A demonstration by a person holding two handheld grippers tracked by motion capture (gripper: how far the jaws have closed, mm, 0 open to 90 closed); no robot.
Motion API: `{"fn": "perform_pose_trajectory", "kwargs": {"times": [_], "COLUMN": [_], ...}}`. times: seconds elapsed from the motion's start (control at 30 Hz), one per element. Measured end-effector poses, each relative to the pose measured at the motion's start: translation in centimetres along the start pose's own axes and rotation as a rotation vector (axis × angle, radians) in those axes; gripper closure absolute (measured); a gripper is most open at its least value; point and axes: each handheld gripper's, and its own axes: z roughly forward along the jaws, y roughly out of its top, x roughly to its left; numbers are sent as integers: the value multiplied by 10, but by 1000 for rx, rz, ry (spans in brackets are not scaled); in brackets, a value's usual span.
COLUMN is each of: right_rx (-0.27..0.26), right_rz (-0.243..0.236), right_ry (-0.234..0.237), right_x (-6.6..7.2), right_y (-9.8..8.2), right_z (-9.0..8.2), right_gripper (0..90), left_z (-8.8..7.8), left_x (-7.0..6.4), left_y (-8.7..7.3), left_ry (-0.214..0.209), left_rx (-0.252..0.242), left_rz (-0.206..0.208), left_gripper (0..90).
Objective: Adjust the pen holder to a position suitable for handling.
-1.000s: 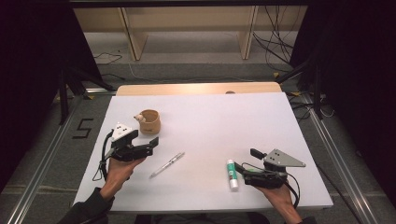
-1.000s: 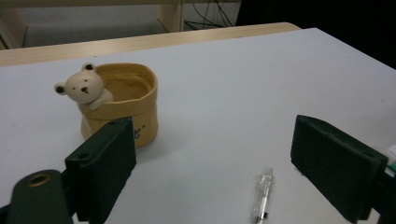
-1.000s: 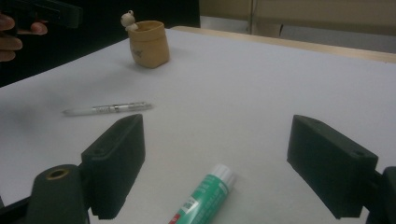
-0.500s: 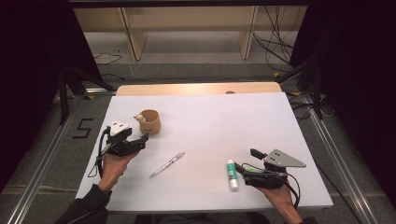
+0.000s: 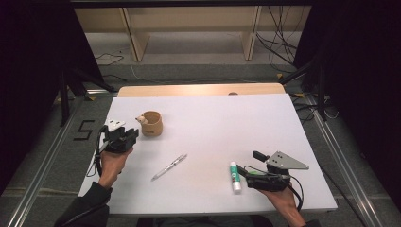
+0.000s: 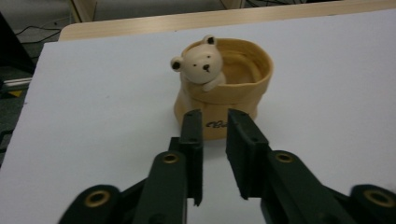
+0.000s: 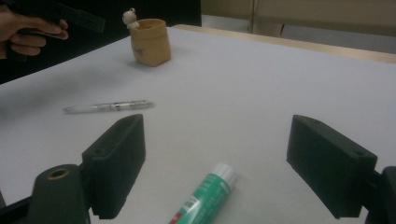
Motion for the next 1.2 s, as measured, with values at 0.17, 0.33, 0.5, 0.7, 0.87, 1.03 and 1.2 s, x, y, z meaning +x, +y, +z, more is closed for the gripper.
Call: {"fn": "perform_pose_trajectory", "kwargs": {"times": [0.17,0.33,0.5,0.7,0.87,1.03,1.2], "right_rx": [5,8,6,6,6,11,11], "right_rz": [6,5,3,2,2,0,-1], "right_ry": [1,8,10,11,14,17,21], "right_x": [-1,0,0,0,0,0,0], "right_y": [0,-1,-1,-1,-1,-1,-1], "right_z": [0,1,1,1,1,3,4], "right_gripper": [203,202,201,198,198,198,198], "left_z": [17,29,43,59,68,82,90], "left_x": [9,16,22,31,40,39,34], "left_y": [4,8,7,7,9,10,11], "left_ry": [30,47,43,52,58,49,38], "left_rx": [22,25,27,40,47,57,68], "left_rz": [-13,-34,-35,-47,-74,-93,-82], "left_gripper": [890,892,892,892,892,893,892]}}
